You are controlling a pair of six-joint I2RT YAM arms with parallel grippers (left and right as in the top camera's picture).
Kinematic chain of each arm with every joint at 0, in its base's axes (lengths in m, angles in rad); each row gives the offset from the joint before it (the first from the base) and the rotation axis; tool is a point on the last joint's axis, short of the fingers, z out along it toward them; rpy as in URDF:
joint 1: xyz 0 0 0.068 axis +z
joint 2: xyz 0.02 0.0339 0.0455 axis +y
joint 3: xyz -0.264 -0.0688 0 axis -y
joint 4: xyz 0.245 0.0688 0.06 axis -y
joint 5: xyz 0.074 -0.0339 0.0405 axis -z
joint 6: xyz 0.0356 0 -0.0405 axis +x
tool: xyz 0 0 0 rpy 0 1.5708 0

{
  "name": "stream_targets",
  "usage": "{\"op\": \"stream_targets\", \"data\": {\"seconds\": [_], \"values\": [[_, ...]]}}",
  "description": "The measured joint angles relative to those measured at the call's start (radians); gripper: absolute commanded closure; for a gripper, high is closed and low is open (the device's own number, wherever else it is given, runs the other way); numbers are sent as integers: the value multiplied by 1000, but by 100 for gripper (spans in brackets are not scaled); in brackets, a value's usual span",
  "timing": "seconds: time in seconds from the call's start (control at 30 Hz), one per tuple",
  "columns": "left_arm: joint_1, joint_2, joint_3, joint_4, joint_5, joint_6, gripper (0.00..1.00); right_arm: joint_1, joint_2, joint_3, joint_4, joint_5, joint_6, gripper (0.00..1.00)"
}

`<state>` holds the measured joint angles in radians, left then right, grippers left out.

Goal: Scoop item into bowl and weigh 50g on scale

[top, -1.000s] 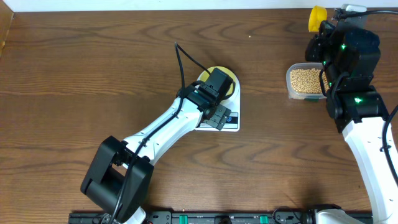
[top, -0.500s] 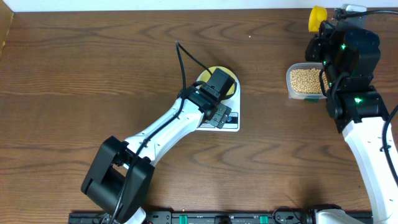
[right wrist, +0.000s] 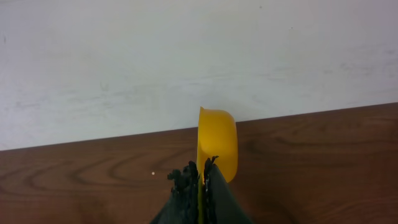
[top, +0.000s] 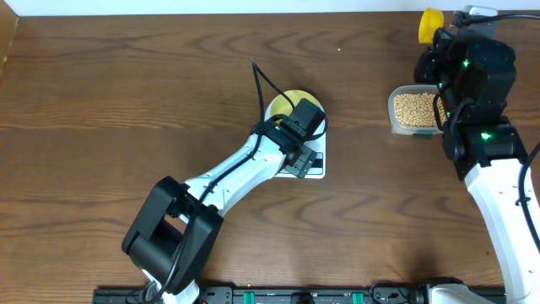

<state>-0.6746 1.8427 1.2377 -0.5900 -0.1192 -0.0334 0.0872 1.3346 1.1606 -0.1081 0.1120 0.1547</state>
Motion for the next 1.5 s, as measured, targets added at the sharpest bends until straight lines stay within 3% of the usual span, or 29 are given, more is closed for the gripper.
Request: {"op": "stream_targets", "data": {"seconds": [1.5], "values": [[0, 23, 0, 34, -37, 1, 11, 0, 0, 0, 0, -10, 0, 99]]}}
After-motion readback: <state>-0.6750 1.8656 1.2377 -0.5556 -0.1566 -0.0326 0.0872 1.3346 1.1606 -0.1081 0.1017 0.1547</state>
